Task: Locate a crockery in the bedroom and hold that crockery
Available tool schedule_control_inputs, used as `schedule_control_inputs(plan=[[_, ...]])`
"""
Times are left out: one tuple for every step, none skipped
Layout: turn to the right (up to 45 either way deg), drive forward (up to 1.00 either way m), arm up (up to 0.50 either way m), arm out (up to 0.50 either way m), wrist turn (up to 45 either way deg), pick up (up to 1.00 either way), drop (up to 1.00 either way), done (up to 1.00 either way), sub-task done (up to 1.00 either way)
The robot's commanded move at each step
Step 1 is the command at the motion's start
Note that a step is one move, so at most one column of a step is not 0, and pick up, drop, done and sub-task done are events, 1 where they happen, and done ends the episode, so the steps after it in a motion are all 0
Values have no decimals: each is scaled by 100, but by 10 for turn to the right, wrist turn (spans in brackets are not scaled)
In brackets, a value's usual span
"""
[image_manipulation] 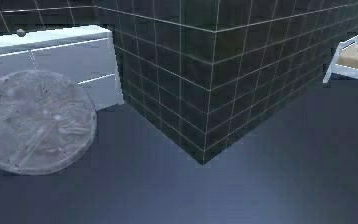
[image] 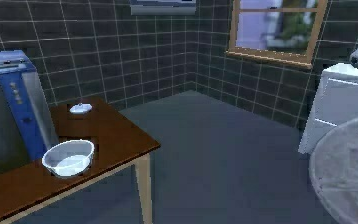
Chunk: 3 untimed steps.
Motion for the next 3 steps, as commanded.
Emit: schedule_control_inputs(plan=[[-30, 0, 0, 0, 0, 0, 0, 0, 0], [0, 35, 0, 0, 0, 0, 0, 0, 0], [450, 0, 0, 0, 0, 0, 0, 0, 0]])
